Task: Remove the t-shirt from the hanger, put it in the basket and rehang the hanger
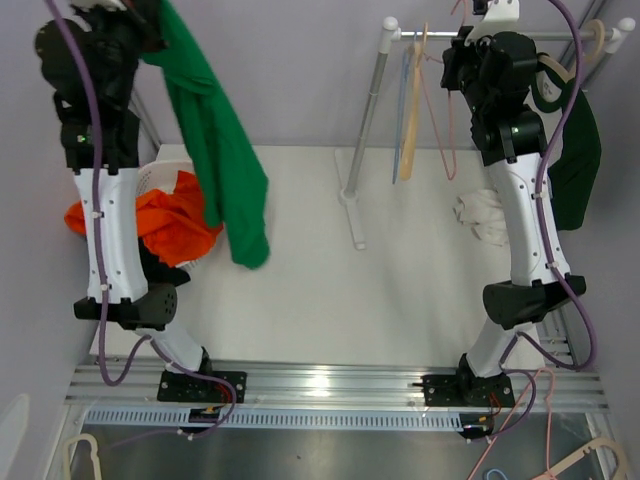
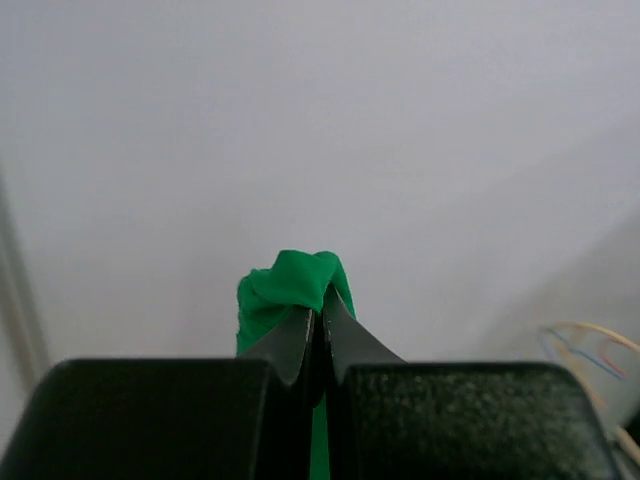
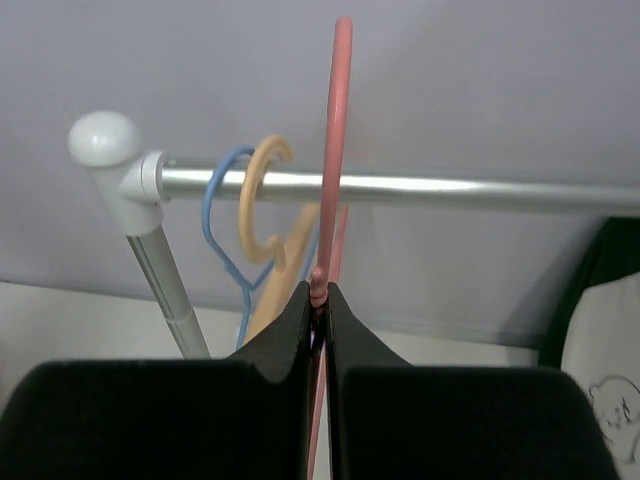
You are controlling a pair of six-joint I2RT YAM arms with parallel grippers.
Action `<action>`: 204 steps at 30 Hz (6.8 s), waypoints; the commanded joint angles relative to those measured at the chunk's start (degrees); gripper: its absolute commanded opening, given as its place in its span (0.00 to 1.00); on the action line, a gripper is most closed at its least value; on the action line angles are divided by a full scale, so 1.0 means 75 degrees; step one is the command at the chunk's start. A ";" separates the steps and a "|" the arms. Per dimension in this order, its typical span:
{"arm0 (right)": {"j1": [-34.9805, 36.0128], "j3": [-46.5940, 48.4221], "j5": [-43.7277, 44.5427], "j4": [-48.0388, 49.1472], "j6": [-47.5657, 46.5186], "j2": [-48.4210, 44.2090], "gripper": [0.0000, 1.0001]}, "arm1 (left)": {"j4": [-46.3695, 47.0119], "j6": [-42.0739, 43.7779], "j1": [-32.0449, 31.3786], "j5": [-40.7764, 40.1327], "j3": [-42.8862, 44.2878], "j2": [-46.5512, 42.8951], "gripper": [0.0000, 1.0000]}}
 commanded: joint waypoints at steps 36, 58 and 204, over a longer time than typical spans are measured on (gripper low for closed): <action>-0.0094 -0.0207 -0.1365 0.0602 0.0554 0.0907 0.00 | 0.0785 -0.3769 0.3624 -0.1846 -0.8360 -0.2952 0.04; -0.1183 0.0109 -0.1224 -0.0346 0.0648 0.0005 0.48 | -0.0610 -0.3406 0.2958 -0.2909 -0.7026 -0.2704 1.00; -0.0692 -0.6160 0.0499 -0.2081 0.1081 -0.4822 0.00 | 0.1932 -0.0628 -0.5177 -0.0920 -0.8933 -0.4813 0.99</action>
